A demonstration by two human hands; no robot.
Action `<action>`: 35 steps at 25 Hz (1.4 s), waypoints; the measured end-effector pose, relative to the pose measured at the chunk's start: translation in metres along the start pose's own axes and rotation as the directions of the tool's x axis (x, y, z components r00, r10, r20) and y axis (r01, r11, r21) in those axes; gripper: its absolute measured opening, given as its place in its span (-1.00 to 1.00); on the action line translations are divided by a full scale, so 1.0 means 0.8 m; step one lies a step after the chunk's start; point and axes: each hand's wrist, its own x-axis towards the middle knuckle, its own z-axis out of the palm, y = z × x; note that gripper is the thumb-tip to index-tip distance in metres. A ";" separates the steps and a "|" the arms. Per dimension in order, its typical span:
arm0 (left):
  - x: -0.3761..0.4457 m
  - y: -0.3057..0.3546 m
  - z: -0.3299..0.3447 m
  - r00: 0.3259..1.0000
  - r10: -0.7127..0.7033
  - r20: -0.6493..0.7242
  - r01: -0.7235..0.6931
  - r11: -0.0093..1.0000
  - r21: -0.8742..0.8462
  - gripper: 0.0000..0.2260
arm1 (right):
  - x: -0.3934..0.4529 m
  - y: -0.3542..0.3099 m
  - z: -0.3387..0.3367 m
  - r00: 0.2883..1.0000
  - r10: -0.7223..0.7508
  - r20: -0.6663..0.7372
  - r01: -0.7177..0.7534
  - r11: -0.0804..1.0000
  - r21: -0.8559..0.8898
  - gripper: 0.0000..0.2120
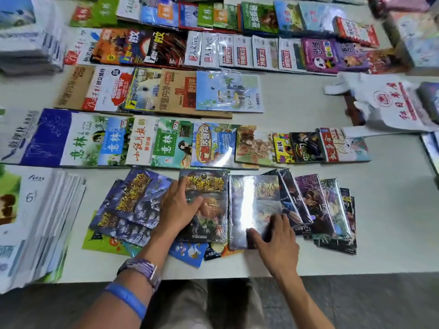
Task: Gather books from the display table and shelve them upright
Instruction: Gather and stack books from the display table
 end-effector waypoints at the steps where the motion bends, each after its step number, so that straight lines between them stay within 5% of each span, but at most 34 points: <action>1: 0.000 -0.003 0.003 0.999 -0.049 -0.001 0.049 0.999 0.010 -0.22 | 0.005 0.003 -0.001 1.000 0.028 0.006 -0.028 0.999 0.044 -0.14; 5: -0.015 -0.009 0.018 0.974 -0.216 -0.069 0.216 0.976 -0.015 -0.13 | 0.024 0.011 0.007 0.989 0.142 -0.039 -0.117 0.916 0.383 -0.27; 8: -0.022 -0.009 0.024 0.952 -0.299 -0.060 0.297 0.954 -0.046 -0.11 | 0.036 0.016 -0.007 0.938 0.320 0.133 -0.317 0.637 0.702 -0.66; 10: -0.020 -0.011 0.024 0.946 -0.320 -0.050 0.315 0.945 -0.088 -0.15 | 0.038 0.025 -0.022 0.939 0.265 0.218 -0.334 0.555 0.762 -0.84; 14: -0.020 -0.012 0.027 0.946 -0.317 -0.063 0.307 0.942 -0.133 -0.28 | 0.023 0.027 -0.049 0.972 0.125 0.198 -0.233 0.433 0.871 -0.85; 21: -0.027 -0.022 0.023 0.935 -0.354 -0.034 0.331 0.900 -0.284 -0.53 | 0.007 -0.027 0.021 0.947 0.069 0.314 -0.311 0.433 0.846 -0.80; 26: -0.027 -0.017 0.015 0.927 -0.372 0.042 0.350 0.821 -0.451 -0.47 | 0.009 -0.059 0.041 0.969 0.036 0.243 -0.190 0.736 0.650 -0.92; 29: -0.034 -0.013 0.016 0.922 -0.369 0.117 0.367 0.737 -0.568 -0.45 | 0.007 -0.075 0.049 0.980 -0.033 0.198 -0.072 0.861 0.503 -0.82; 35: -0.047 -0.015 0.022 0.884 -0.407 0.230 0.457 0.655 -0.602 -0.42 | 0.013 -0.055 0.053 0.921 0.023 0.389 -0.311 0.645 0.698 -0.65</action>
